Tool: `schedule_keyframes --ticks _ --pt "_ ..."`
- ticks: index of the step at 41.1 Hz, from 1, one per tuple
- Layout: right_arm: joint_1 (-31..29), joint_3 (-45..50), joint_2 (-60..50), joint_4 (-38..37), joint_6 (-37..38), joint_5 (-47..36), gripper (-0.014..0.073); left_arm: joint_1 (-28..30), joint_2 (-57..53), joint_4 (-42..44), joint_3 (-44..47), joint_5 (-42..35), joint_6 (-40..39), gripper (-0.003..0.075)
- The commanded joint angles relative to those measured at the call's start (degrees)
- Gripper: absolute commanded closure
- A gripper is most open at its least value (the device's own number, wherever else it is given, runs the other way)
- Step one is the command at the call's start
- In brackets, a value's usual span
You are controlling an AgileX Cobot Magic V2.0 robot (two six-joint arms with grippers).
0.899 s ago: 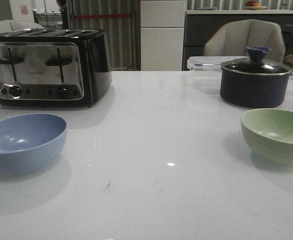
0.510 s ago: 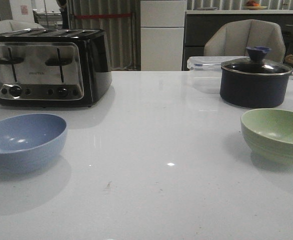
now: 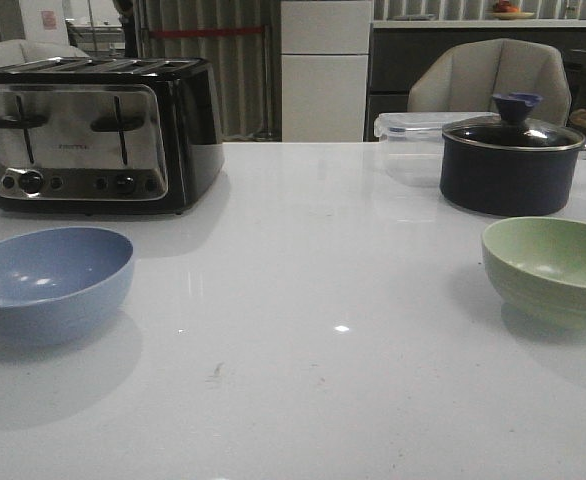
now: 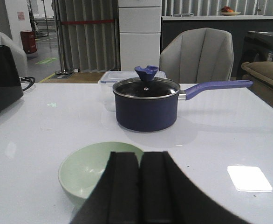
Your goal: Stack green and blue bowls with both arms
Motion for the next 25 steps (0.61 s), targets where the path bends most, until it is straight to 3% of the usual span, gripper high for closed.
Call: schedule_keyframes --ticks 1,13,18,25 --pt "-0.28 -0.36 -1.05 -0.44 -0.34 -6.26 0.0549 0.07 -1.03 -0.53 0.40 -5.31 -0.27 0.0622" --pt "-0.28 -3.98 -1.05 -0.44 -0.34 -5.67 0.0549 0.07 -1.03 -1.72 -0.01 -6.78 -0.27 0.0622" --pt "-0.28 -10.81 -1.01 -0.44 -0.34 1.48 0.0549 0.07 -0.93 -5.46 -4.51 -5.51 -0.27 0.0622" --pt "-0.28 -22.46 2.68 -0.44 -0.34 15.47 0.0549 0.07 1.42 -5.27 -16.97 5.08 -0.27 0.0622"
